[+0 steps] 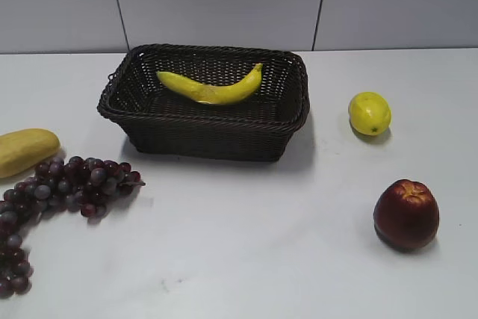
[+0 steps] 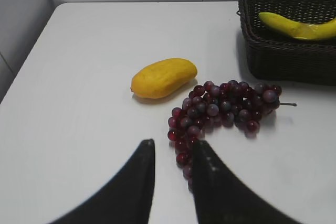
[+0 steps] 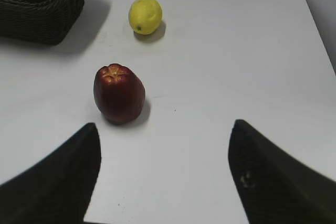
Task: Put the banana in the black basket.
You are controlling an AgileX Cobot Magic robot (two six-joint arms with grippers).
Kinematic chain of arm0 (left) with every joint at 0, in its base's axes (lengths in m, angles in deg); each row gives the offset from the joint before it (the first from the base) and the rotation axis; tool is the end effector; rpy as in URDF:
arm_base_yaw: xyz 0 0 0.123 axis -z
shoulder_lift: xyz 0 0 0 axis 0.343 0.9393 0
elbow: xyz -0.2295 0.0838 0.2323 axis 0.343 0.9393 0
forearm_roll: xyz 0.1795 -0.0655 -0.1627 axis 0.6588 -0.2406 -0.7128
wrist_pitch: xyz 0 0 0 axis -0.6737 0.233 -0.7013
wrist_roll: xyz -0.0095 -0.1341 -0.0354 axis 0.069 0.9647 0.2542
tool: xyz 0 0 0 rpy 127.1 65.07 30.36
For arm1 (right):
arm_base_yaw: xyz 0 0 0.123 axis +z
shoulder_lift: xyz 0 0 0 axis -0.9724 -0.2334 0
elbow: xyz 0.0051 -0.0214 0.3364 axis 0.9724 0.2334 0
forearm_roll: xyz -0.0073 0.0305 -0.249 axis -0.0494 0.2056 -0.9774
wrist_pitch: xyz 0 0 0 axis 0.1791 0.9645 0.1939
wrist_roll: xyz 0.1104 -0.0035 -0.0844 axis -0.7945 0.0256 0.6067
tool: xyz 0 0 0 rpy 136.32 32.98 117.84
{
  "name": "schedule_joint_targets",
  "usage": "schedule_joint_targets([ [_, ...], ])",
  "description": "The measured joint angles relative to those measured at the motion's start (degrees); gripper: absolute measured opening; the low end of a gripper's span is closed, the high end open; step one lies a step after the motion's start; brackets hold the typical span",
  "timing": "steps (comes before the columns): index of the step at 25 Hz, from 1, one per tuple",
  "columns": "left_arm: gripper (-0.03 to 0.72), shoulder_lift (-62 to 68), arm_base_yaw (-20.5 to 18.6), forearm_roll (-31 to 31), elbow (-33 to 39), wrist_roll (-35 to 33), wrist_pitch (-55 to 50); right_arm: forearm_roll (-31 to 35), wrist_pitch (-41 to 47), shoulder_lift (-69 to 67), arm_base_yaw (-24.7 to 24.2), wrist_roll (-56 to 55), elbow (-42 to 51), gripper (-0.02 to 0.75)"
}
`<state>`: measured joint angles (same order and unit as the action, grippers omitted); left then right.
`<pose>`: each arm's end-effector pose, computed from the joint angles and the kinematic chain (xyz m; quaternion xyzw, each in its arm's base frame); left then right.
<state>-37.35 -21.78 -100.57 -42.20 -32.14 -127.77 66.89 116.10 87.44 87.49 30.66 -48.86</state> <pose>-0.0154 -0.0238 0.2603 0.0343 0.8399 -0.0620 0.5381 -0.0146 -0.0019 0.2589 -0.0663 0.8420 0.0642 0.5315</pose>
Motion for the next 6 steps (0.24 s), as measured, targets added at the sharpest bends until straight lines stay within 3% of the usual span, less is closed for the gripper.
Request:
schedule_joint_targets([
  [6,0.237,0.0,0.0,0.0,0.0,0.0,0.0,0.0,0.0,0.0,0.0,0.0,0.0,0.573],
])
